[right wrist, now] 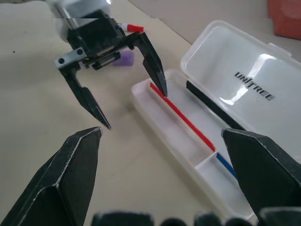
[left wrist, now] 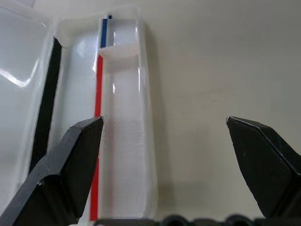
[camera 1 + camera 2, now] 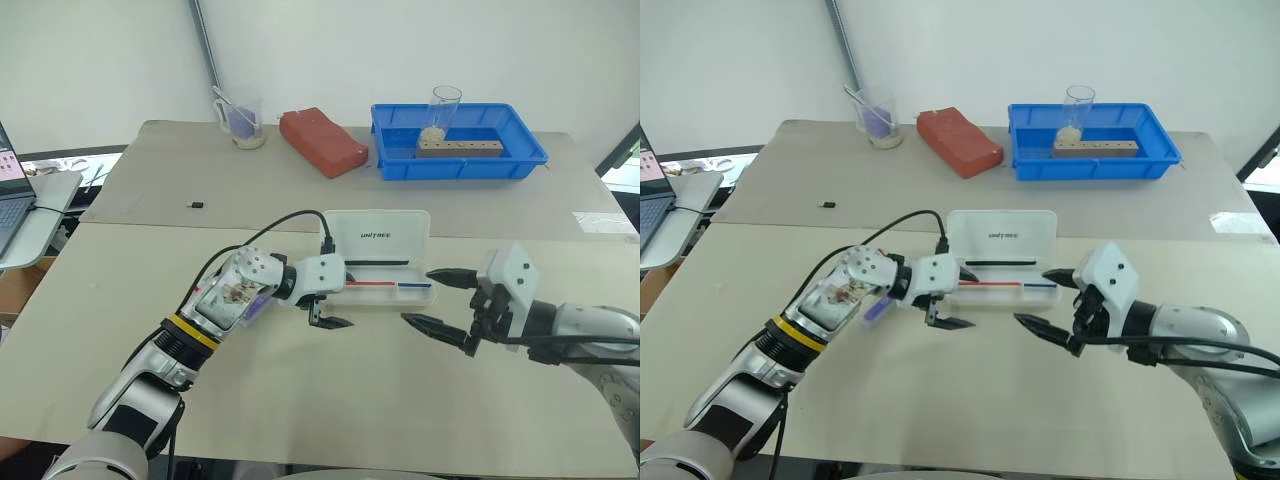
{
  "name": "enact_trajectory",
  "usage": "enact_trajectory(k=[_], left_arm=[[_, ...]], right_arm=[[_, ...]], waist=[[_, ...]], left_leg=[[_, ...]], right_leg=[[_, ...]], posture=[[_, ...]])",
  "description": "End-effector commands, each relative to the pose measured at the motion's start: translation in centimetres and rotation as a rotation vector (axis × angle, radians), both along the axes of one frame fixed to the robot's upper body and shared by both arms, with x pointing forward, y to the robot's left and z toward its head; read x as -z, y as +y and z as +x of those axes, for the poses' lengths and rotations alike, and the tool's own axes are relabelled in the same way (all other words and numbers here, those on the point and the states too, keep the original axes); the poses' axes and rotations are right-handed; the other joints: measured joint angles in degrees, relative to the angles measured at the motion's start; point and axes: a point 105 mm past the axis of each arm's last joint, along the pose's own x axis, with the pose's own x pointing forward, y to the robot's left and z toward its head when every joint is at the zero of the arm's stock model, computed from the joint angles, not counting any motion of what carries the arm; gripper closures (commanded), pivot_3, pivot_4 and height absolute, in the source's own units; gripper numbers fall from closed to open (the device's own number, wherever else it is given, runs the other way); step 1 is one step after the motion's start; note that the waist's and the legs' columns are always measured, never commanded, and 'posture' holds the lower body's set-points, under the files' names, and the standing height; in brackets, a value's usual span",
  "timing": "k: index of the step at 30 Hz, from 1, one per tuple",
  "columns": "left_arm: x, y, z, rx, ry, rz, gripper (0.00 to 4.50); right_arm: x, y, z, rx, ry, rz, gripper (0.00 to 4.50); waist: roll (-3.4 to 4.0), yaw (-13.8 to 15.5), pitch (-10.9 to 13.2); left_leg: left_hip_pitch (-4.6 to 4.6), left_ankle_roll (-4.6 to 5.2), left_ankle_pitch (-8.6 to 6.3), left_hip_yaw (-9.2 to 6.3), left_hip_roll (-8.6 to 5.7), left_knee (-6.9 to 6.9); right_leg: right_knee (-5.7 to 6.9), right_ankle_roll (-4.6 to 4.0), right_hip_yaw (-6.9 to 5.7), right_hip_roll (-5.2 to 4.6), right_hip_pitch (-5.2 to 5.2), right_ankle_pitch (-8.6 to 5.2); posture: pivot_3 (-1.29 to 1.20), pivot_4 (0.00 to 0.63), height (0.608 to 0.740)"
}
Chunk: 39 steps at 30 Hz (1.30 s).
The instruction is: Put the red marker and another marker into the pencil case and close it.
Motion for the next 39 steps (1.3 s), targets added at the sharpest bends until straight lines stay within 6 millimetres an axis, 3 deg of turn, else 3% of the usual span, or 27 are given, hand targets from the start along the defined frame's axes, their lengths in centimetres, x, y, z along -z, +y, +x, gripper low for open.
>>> enact_trajectory(k=[1,5,8,16,20,28,35,39], left_arm=[[0.4,-0.3,-0.1,0.028,-0.043,0.018,0.07],[1.3,-0.2,0.6,-0.008,-0.062,0.039,0.07],[1.8,0.0,0.8,-0.031,-0.053,0.043,0.80],[1.8,0.6,1.5,-0.062,-0.056,0.045,4.46],[1.6,0.9,0.8,-0.033,-0.044,0.050,4.46],[1.6,2.2,-3.0,0.073,-0.016,0.097,4.46],[1.7,1.9,-4.0,0.067,-0.011,0.099,4.46],[1.2,1.9,-4.3,0.080,-0.024,0.091,2.89]], right_arm=[[-0.9,0.1,-0.3,-0.006,-0.045,-0.018,0.00],[-0.9,0.6,-0.4,-0.028,-0.060,-0.032,0.00],[-1.3,0.8,0.0,-0.027,-0.078,-0.021,0.00],[-2.0,0.6,1.0,-0.034,-0.113,-0.054,0.00],[-2.1,0.8,1.1,-0.059,-0.107,-0.058,0.00],[-1.9,0.9,0.3,-0.117,-0.047,-0.077,0.00],[-1.5,1.0,0.1,-0.133,-0.024,-0.078,0.00],[-1.5,1.0,0.2,-0.135,-0.022,-0.077,0.00]], waist=[[0.00,-0.04,0.00],[0.01,-0.02,0.00],[0.02,-0.05,-0.01],[0.03,-0.05,-0.02],[0.03,-0.06,-0.02],[0.06,-0.14,-0.04],[0.06,0.06,-0.03],[0.05,-0.03,-0.03]], left_leg=[[-0.01,0.01,0.00,-0.08,-0.03,0.00],[-0.03,0.03,-0.01,-0.34,-0.12,0.00],[-0.04,0.04,-0.01,-0.45,-0.18,0.00],[-0.03,0.07,-0.01,-0.59,-0.26,0.02],[-0.02,0.09,-0.02,-0.61,-0.27,0.01],[0.00,0.14,-0.05,-0.61,-0.26,0.00],[-0.02,0.15,-0.04,-0.62,-0.27,0.07],[-0.01,0.16,-0.05,-0.64,-0.27,0.06]], right_leg=[[0.00,0.01,0.00,0.00,0.00,0.00],[0.01,0.01,-0.05,0.02,0.01,-0.01],[0.01,0.02,-0.05,0.02,0.01,-0.01],[0.04,0.03,-0.06,0.03,0.03,-0.02],[0.05,0.03,-0.06,0.05,0.04,-0.02],[0.07,0.03,-0.04,0.05,0.05,-0.02],[0.07,0.03,-0.05,0.02,0.09,-0.02],[0.07,0.02,-0.05,0.04,0.08,-0.02]], posture=[[0.00,0.150,0.740],[0.00,0.150,0.740],[0.00,0.150,0.740],[0.00,0.150,0.740],[0.00,0.150,0.740],[0.00,0.150,0.740],[0.00,0.150,0.740],[0.00,0.150,0.740]])
